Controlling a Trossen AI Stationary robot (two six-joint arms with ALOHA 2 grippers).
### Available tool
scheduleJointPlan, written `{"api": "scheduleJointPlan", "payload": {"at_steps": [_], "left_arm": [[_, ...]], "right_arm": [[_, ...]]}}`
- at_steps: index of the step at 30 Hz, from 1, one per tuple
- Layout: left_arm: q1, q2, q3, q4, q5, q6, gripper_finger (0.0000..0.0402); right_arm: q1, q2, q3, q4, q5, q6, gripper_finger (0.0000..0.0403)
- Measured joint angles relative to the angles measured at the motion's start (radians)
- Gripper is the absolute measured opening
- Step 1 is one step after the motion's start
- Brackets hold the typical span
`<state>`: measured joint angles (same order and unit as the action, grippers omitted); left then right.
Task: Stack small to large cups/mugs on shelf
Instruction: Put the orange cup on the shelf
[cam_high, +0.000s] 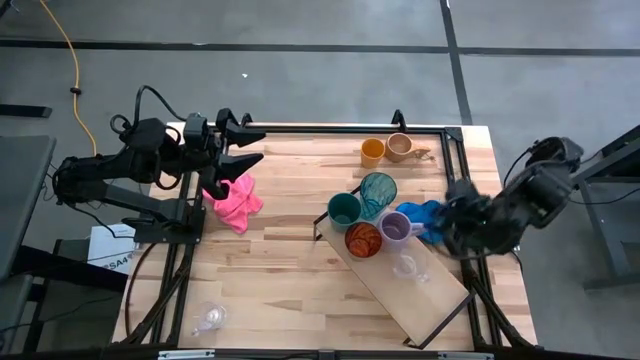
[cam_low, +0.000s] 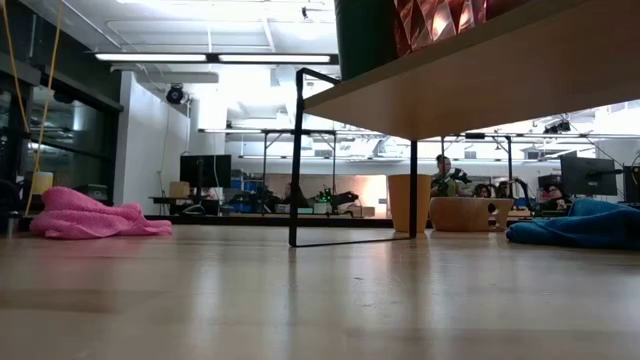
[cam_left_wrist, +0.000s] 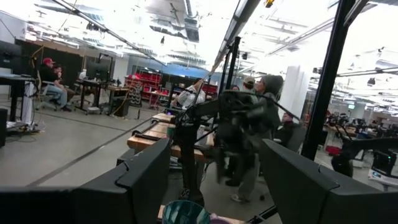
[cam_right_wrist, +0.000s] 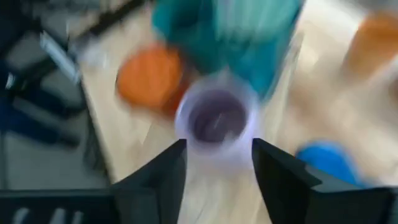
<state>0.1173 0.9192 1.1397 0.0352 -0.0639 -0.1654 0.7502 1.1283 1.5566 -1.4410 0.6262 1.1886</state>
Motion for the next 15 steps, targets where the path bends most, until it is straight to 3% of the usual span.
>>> {"api": "scheduleJointPlan", "payload": {"at_steps": [4,9,12,15], "left_arm": [[0.0,0.0,0.0,-0.011,-0.032,-0.052,0.0234],[0.0,0.0,0.0,-0.01,-0.095,-0.08,0.0234],[0.0,0.0,0.0,-0.01,-0.117,-0.101,0.0234],[0.0,0.0,0.0,-0.011,-0.108,-0.123,0.0234]], "right_arm": [[-0.004,-0.055,0.0,0.001,0.255,-0.105,0.0198],[-0.004,-0.104,-0.001,0.003,0.57,-0.104,0.0202],[-0.004,-0.128,-0.001,0.009,0.698,-0.074,0.0202],[-0.004,-0.142,-0.001,0.011,0.758,-0.065,0.0202]]}}
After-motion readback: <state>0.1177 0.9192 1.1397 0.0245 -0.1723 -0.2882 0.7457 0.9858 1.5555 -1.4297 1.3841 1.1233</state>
